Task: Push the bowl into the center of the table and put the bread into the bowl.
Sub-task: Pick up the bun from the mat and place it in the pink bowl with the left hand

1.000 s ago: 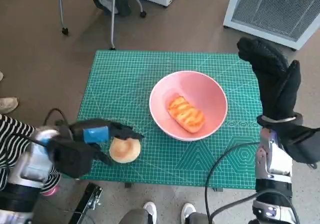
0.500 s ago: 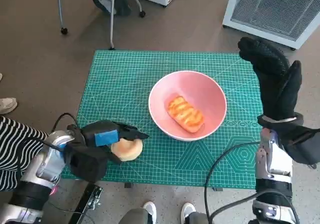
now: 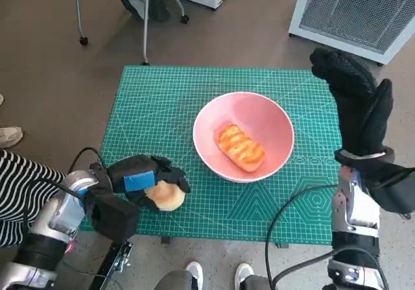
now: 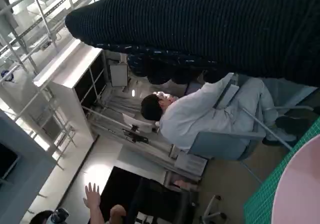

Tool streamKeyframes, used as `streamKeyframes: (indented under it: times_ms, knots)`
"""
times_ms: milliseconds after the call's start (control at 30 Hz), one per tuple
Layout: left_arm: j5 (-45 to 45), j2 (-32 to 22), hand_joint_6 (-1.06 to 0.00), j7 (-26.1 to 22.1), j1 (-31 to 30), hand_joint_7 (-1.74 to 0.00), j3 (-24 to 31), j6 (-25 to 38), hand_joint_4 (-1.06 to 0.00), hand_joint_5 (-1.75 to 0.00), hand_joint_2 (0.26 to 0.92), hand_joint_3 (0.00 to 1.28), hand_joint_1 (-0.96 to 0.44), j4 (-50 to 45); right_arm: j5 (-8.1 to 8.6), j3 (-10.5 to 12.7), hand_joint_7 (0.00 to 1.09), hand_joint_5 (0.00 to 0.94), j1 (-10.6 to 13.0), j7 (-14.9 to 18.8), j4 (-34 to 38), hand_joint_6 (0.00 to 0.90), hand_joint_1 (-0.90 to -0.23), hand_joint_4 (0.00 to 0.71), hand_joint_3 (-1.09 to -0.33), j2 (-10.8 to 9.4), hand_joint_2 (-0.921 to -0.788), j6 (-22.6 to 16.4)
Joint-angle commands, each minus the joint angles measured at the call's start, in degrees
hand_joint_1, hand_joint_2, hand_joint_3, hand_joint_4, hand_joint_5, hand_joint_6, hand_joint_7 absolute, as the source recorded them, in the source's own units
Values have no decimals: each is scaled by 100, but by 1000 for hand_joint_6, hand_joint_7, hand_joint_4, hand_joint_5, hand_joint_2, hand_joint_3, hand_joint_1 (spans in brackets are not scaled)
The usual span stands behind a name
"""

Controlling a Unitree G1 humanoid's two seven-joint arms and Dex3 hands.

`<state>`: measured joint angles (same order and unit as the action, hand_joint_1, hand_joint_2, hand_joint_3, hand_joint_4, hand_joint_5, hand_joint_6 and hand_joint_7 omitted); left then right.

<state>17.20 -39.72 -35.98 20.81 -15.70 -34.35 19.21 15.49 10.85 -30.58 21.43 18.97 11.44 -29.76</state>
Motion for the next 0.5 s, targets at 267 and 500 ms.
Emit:
streamKeyframes:
  times_ms: [267,500]
  knots:
    - [-842,-148,-641,-385,469,-1186,473,7,-725,-1107,885,111,3,-337,-75,2,420,0,10,-31,125,44,-691,148,-697,45,-921,13]
    - [-1276,12,-646,-319,1016,-1135,897,388,-697,-1179,898,97,2,-710,-79,-2,419,0,-18,-35,129,43,-690,147,-699,48,-921,21]
